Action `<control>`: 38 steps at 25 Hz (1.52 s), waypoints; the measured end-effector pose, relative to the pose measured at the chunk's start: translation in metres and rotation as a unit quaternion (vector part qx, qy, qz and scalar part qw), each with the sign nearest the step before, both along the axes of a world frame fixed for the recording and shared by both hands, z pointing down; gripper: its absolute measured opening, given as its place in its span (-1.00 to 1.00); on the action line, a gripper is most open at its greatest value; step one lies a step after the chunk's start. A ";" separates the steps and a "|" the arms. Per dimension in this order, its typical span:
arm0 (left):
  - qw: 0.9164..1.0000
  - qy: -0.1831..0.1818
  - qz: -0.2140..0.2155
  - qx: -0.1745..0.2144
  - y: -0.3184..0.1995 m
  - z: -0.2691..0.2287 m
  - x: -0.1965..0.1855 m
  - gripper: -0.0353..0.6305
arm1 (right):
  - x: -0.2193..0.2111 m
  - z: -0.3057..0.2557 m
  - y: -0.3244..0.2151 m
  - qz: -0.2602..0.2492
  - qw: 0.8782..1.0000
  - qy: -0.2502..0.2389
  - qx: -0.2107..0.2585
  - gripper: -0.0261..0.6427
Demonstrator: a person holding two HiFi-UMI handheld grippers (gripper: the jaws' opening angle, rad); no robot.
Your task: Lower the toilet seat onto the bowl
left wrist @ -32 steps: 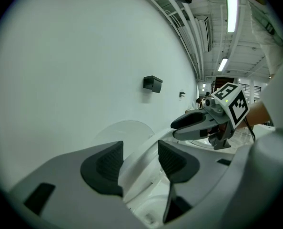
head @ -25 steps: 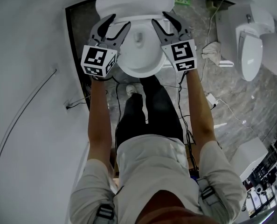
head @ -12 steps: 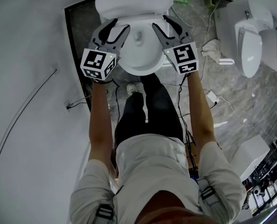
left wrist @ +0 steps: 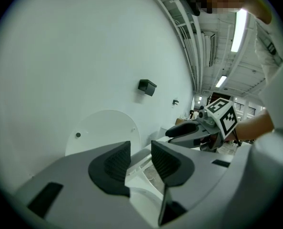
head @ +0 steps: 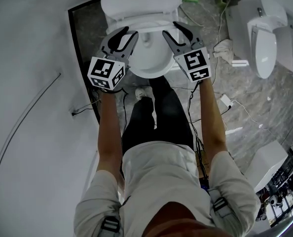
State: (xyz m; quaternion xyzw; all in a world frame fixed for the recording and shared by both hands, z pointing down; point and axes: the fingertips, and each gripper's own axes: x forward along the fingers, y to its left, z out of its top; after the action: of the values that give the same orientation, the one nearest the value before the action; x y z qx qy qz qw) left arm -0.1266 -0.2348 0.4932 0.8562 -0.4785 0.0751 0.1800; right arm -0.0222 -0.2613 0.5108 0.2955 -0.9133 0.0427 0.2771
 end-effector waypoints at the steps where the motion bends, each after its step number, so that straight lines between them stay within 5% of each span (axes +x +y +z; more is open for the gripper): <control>1: 1.000 0.001 0.000 -0.002 0.002 0.000 0.001 -0.45 | 0.001 0.001 0.003 0.000 1.000 0.002 -0.001 -0.36; 22: 0.999 0.012 0.003 -0.040 0.059 0.029 0.016 -0.58 | 0.018 0.029 0.064 -0.010 0.998 0.062 -0.015 -0.35; 38: 0.999 0.009 0.005 -0.050 0.093 0.052 0.025 -0.59 | 0.015 0.029 0.094 0.044 0.999 -0.019 -0.023 -0.72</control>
State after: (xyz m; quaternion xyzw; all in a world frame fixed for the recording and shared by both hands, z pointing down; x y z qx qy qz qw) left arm -0.1021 -0.1421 0.5454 0.8490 -0.4683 0.0924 0.2265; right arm -0.0070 -0.1669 0.5399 0.3278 -0.9034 0.0812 0.2642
